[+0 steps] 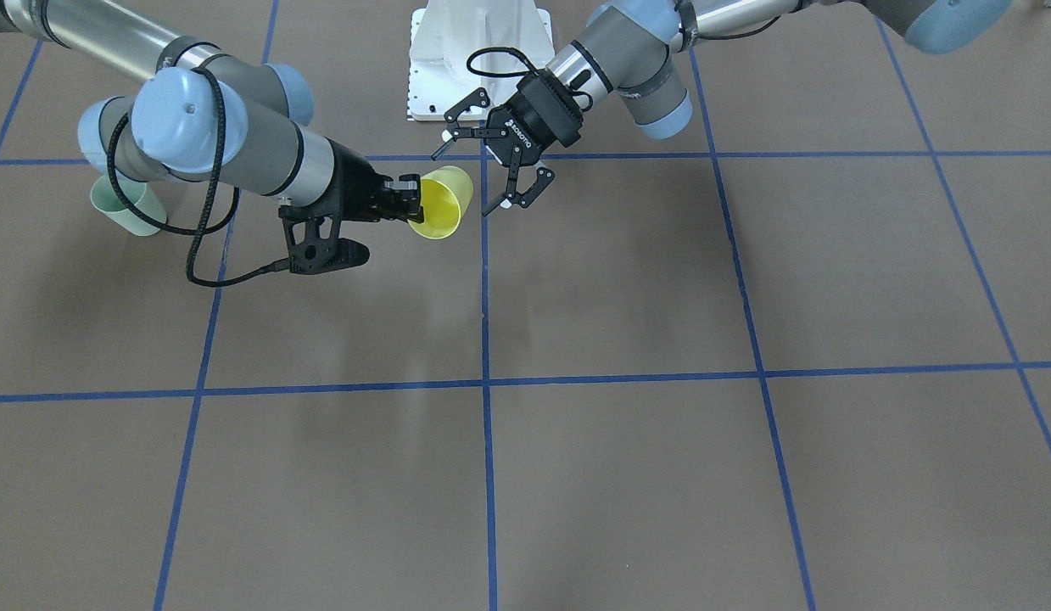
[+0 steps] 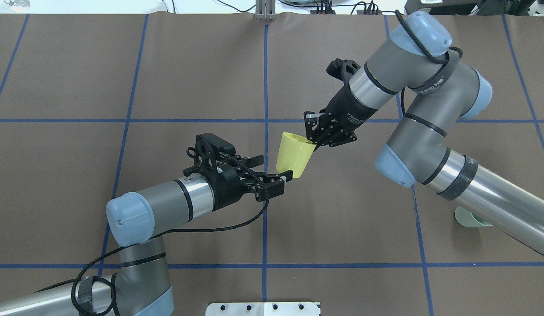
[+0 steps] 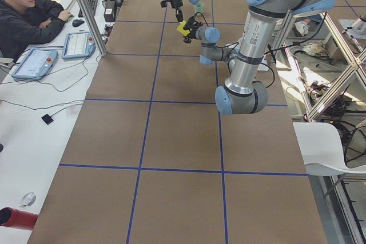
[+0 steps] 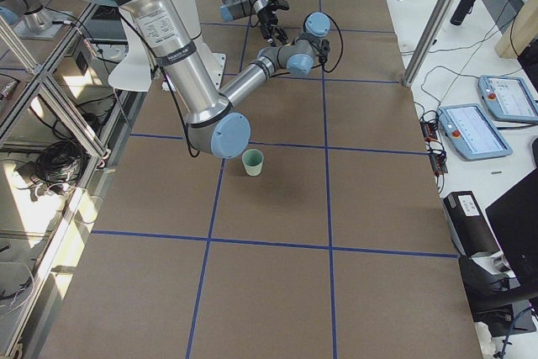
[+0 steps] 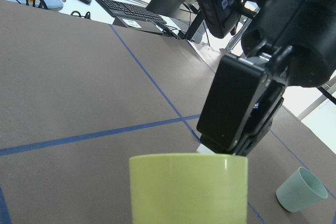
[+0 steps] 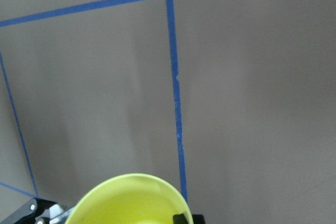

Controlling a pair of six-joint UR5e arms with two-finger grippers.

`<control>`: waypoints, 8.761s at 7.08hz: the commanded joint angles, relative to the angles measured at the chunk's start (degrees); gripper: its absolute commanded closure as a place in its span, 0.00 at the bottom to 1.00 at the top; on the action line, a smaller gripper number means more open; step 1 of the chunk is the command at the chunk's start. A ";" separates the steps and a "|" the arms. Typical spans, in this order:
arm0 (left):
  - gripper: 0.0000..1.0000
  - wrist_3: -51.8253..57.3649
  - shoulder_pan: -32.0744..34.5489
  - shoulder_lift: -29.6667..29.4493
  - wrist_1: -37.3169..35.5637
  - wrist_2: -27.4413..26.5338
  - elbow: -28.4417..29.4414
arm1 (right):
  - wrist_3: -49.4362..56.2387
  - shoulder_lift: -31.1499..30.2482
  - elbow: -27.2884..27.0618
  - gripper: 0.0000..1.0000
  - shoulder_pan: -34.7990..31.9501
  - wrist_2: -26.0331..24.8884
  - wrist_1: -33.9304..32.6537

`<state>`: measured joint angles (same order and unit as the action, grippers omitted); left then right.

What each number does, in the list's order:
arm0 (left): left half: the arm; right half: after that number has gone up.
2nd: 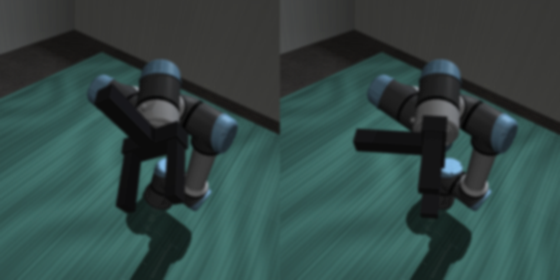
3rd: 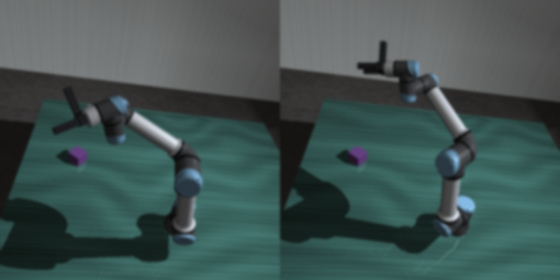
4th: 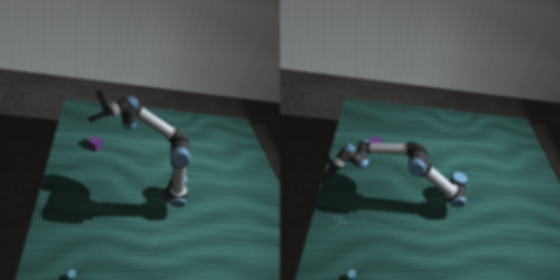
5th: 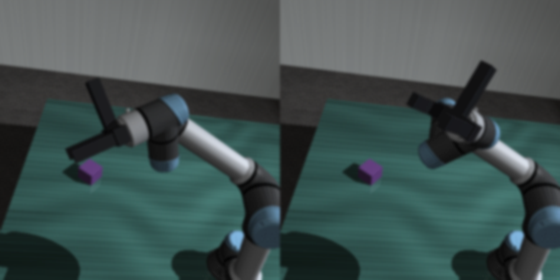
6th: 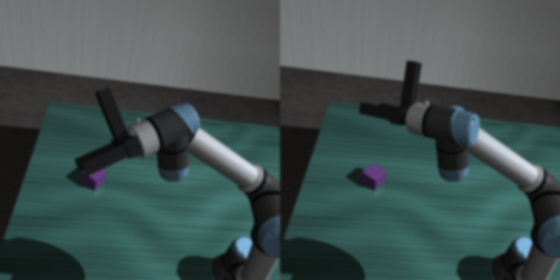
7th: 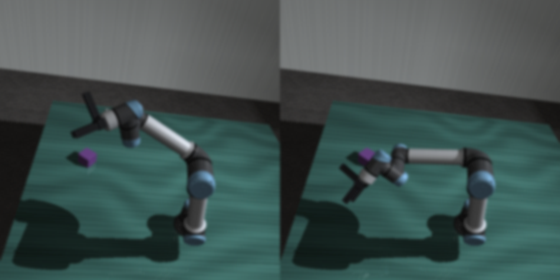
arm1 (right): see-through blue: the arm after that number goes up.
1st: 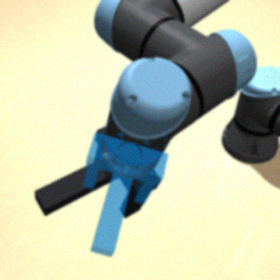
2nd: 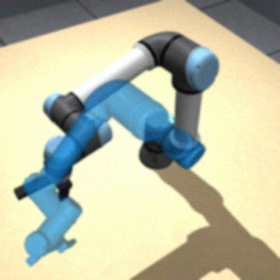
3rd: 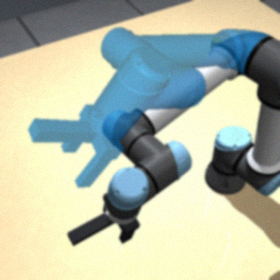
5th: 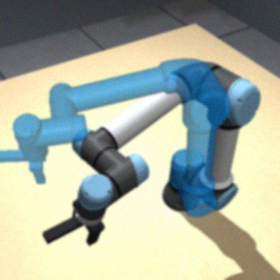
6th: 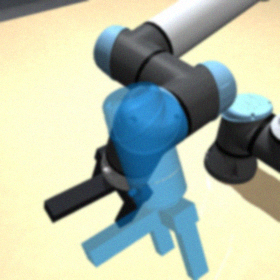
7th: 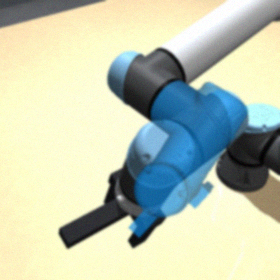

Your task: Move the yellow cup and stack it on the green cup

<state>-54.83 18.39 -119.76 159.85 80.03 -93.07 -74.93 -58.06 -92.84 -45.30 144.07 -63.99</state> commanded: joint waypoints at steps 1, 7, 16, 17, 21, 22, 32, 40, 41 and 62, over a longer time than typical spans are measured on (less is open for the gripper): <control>0.00 -0.02 0.16 2.68 -0.07 -1.37 -0.96 | 5.30 -1.79 0.12 1.00 -4.95 -4.90 0.00; 0.00 0.51 4.61 17.63 -24.35 -5.33 -19.94 | 17.62 -28.02 -24.36 1.00 -7.34 -44.01 0.00; 0.00 0.51 14.57 20.18 -31.18 3.20 -18.81 | 21.32 -65.50 -33.99 1.00 4.24 -48.98 21.62; 0.00 0.51 14.66 20.18 -31.18 3.28 -18.46 | 21.32 -65.78 -32.42 1.00 5.39 -48.97 21.62; 0.00 0.51 14.83 20.18 -30.57 3.72 -16.80 | 21.14 -65.34 -31.79 1.00 7.16 -48.97 21.71; 0.00 0.51 14.83 20.18 -30.57 3.64 -16.79 | 21.05 -65.25 -31.87 1.00 7.42 -48.97 21.71; 0.00 0.16 15.01 20.18 -30.39 3.72 -16.26 | 21.05 -62.89 -29.33 0.80 8.83 -48.89 21.71; 0.00 16.16 35.88 20.62 -37.99 28.39 -9.87 | 36.17 -54.83 -25.73 0.00 -8.17 -32.65 11.05; 0.00 26.33 41.41 19.75 -46.39 31.64 -9.76 | 45.39 -51.84 -24.24 0.00 -12.31 -30.97 4.81; 0.00 64.15 72.40 31.70 -75.66 52.95 -5.19 | 75.54 -37.13 -8.58 0.00 -42.76 -5.03 -32.61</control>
<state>9.93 91.62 -88.71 84.30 133.21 -97.92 0.61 -94.96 -101.41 -88.06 139.28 -96.59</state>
